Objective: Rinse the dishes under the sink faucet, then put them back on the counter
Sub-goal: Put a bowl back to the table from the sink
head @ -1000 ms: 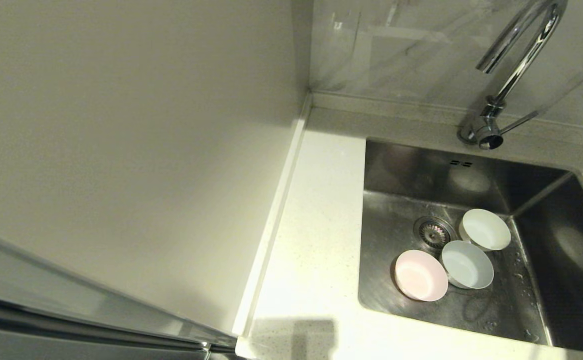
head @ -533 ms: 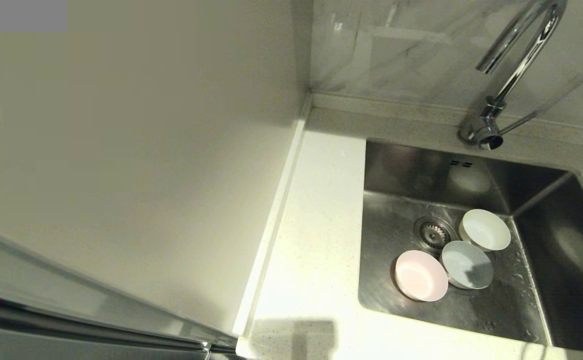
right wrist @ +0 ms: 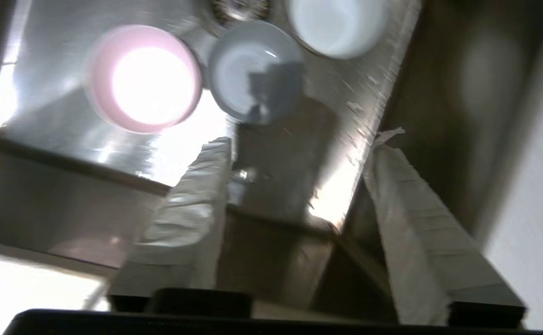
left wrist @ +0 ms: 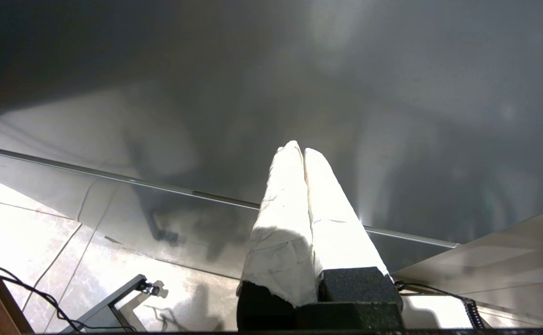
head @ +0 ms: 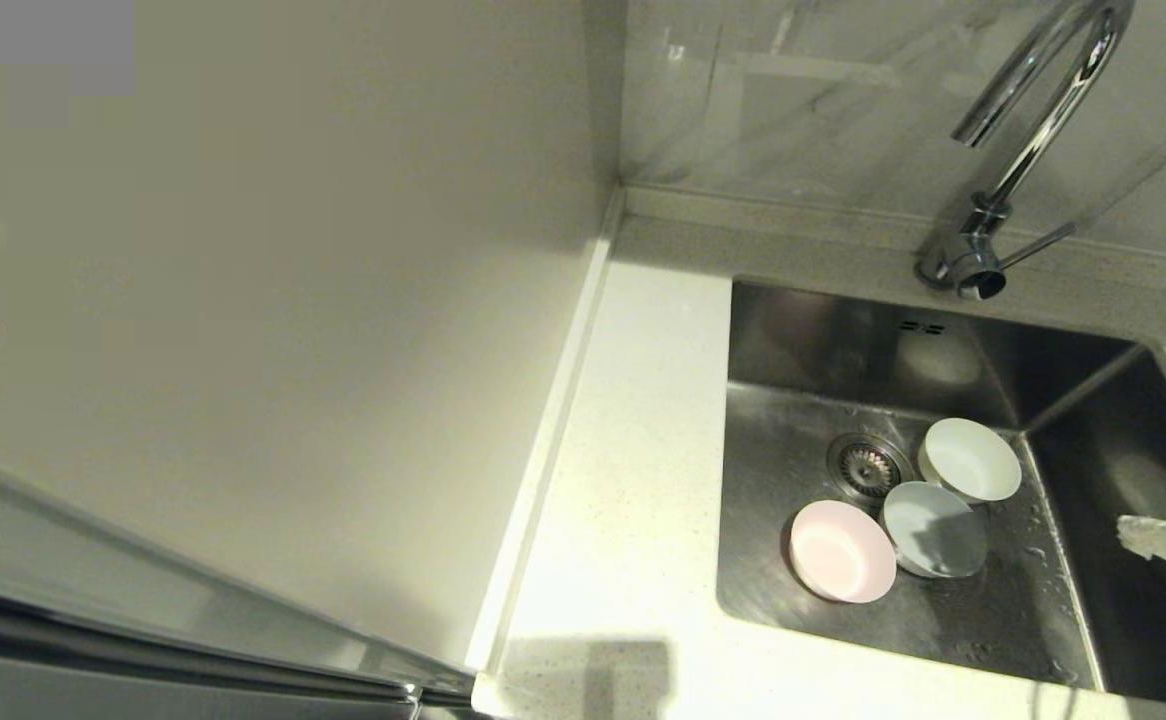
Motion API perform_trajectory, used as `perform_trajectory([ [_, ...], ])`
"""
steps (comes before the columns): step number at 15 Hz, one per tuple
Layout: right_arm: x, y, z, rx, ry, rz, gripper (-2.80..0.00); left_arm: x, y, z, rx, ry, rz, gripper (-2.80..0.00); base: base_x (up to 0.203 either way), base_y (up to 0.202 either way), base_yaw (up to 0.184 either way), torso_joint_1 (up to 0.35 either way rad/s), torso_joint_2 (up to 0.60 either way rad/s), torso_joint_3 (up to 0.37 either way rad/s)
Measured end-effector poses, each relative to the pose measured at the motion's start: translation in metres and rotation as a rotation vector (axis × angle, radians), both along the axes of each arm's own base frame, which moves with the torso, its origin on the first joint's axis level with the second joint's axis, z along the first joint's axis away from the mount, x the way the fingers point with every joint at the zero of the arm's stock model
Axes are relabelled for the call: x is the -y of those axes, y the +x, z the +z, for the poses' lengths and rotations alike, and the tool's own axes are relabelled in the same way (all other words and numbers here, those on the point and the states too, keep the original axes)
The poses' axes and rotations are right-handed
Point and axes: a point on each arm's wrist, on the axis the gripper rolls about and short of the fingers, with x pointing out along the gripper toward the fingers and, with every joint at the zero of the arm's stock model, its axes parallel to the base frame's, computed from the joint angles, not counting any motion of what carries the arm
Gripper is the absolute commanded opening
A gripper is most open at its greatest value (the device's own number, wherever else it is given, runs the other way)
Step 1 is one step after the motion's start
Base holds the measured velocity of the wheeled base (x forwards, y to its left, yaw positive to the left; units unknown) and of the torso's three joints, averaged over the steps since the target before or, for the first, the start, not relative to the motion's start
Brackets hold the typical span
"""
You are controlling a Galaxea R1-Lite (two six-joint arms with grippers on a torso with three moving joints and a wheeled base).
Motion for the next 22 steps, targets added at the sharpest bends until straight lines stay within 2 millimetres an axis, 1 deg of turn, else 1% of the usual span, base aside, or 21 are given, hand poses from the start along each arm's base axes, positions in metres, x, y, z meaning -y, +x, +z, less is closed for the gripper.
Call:
perform_trajectory([
  [3, -0.003, 0.029, 0.003, -0.022, 0.004, 0.077, 0.00, 0.000, 0.000, 0.000, 0.000, 0.000, 0.000, -2.80, 0.000, 0.000, 0.000, 0.000, 0.00, 0.000],
  [5, -0.007, 0.058, 0.005, -0.035, 0.035, 0.087, 0.00, 0.000, 0.000, 0.000, 0.000, 0.000, 0.000, -2.80, 0.000, 0.000, 0.000, 0.000, 0.00, 0.000],
  [7, -0.013, 0.087, 0.000, -0.065, 0.062, 0.047, 0.00, 0.000, 0.000, 0.000, 0.000, 0.000, 0.000, -2.80, 0.000, 0.000, 0.000, 0.000, 0.00, 0.000],
  [10, -0.018, 0.127, -0.019, -0.130, 0.068, -0.048, 0.00, 0.000, 0.000, 0.000, 0.000, 0.000, 0.000, -2.80, 0.000, 0.000, 0.000, 0.000, 0.00, 0.000],
  [15, -0.015, 0.188, -0.048, -0.171, 0.034, -0.188, 0.00, 0.000, 0.000, 0.000, 0.000, 0.000, 0.001, -2.80, 0.000, 0.000, 0.000, 0.000, 0.00, 0.000],
  [18, -0.014, 0.216, -0.065, -0.175, 0.029, -0.279, 0.00, 0.000, 0.000, 0.000, 0.000, 0.000, 0.000, -2.80, 0.000, 0.000, 0.000, 0.000, 0.00, 0.000],
  [22, -0.012, 0.244, -0.086, -0.180, 0.029, -0.332, 0.00, 0.000, 0.000, 0.000, 0.000, 0.000, 0.000, -2.80, 0.000, 0.000, 0.000, 0.000, 0.00, 0.000],
])
